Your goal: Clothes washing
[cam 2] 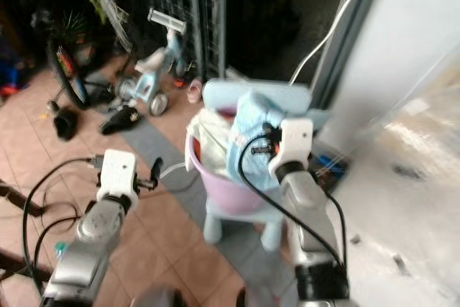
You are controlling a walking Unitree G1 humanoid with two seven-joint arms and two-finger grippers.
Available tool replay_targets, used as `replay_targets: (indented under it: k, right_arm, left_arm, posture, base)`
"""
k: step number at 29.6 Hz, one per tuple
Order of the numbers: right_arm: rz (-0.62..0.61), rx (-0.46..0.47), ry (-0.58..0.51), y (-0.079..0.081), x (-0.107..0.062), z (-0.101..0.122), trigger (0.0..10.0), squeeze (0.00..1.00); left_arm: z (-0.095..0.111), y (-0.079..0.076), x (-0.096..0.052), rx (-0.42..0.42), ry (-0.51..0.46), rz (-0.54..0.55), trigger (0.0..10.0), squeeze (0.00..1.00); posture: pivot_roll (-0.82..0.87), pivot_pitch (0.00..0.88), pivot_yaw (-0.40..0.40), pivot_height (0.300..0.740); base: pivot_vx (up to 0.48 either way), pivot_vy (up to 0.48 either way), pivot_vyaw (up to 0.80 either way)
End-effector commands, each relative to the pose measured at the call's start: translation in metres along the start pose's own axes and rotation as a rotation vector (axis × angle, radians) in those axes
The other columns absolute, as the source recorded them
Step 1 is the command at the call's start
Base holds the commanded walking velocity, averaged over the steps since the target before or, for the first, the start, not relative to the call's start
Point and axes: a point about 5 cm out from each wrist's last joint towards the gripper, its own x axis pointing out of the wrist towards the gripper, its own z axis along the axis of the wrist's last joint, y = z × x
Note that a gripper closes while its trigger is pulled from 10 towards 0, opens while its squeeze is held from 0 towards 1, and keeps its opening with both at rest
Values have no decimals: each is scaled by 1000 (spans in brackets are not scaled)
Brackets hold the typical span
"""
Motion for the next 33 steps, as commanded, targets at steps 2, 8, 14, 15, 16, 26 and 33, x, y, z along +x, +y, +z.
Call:
replay_targets:
  k: [2,8,14,15,16,26,33]
  right_arm:
    - [-13,-25,-32,-4,2,9,10000,0]
    - [-26,-42,-35,-4,1,9,10000,0]
    - [-45,-58,-41,-5,1,10,10000,0]
    - [-56,-69,-53,-5,2,12,10000,0]
    - [-60,-73,-57,-6,2,13,10000,0]
    - [-75,-100,-79,-10,6,19,10000,0]
    - [-72,-98,-76,-7,4,16,10000,0]
  left_arm:
    - [1,-1,0,-1,-6,-13,10000,0]
    - [5,-4,1,-4,-36,-48,10000,0]
    - [6,-2,2,-16,-45,-52,10000,0]
    - [6,0,2,-22,-42,-44,10000,0]
    - [6,0,2,-24,-40,-43,10000,0]
    - [3,-1,2,-19,-33,-55,10000,0]
    - [1,0,3,-13,-29,-52,10000,0]
  posture:
    - [-45,0,39,740]
    - [-51,0,33,740]
    - [-51,9,37,740]
    - [-52,10,38,740]
    - [-52,10,38,740]
    - [-56,3,38,740]
    - [-56,3,39,740]
  base:
    - [0,0,-800]
    - [0,0,-800]
    - [0,0,-800]
    - [0,0,-800]
    - [0,0,-800]
    - [0,-186,-800]
    - [0,-314,-800]
